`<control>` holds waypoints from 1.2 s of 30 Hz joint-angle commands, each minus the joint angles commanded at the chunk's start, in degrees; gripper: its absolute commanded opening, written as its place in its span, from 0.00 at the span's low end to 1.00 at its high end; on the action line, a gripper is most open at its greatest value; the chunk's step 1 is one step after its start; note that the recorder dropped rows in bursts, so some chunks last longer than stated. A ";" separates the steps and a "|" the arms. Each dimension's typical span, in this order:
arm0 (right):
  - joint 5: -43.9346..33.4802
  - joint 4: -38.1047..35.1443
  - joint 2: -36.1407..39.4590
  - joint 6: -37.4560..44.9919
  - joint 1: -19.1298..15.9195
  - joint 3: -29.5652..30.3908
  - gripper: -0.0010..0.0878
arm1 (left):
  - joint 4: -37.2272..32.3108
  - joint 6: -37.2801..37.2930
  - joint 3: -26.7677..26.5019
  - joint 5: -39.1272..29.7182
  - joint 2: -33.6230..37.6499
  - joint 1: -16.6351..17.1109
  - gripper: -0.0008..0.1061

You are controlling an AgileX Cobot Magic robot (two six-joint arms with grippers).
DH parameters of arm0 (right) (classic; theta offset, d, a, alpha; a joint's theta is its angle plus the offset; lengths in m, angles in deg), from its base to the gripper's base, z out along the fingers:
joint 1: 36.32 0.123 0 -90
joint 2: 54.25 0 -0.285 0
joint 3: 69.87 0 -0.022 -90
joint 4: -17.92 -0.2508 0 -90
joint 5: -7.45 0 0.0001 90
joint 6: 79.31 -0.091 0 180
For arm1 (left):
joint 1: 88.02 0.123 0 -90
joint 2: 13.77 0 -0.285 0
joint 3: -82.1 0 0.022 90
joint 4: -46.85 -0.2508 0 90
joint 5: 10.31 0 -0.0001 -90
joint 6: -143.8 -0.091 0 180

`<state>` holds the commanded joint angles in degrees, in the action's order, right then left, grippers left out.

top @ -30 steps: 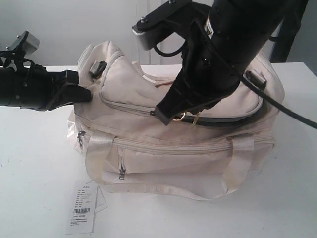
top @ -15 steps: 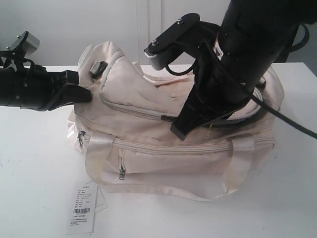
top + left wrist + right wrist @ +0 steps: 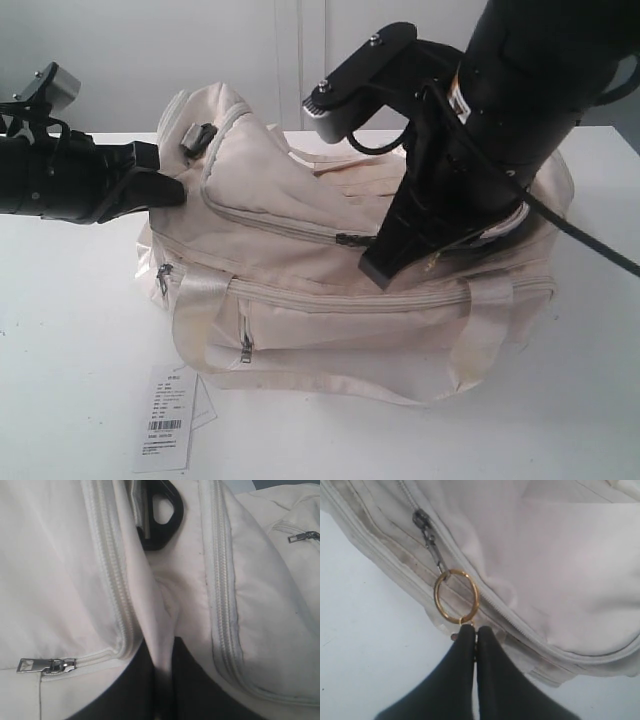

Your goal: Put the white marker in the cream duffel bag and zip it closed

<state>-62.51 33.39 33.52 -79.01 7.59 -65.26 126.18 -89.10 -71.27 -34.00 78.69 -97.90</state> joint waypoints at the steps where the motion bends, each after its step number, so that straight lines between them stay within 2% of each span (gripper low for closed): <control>1: 0.00 0.00 -0.56 -0.30 0.00 0.57 0.01 | 0.00 0.00 0.00 0.00 0.00 0.00 0.01; 8: 0.00 2.70 -1.64 -0.30 -0.15 0.91 0.01 | 0.00 0.00 0.00 -0.10 0.00 0.00 0.01; 17: 0.00 3.58 -2.69 1.38 -4.15 4.09 0.01 | -0.13 0.00 0.00 0.12 0.00 0.00 0.01; 25: 0.00 7.70 -2.82 1.78 -4.31 4.09 0.01 | -0.13 0.00 0.00 0.12 0.00 0.00 0.01; 30: 0.00 7.37 -2.82 2.52 -7.65 4.09 0.01 | -0.13 0.00 0.00 0.12 0.00 0.00 0.01; 36: 0.00 7.33 -2.82 3.31 -9.19 4.09 0.01 | -0.13 0.00 0.00 0.12 0.00 0.00 0.01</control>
<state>-62.51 40.72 30.69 -75.70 -1.59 -61.18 126.05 -89.10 -71.27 -33.88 78.69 -97.90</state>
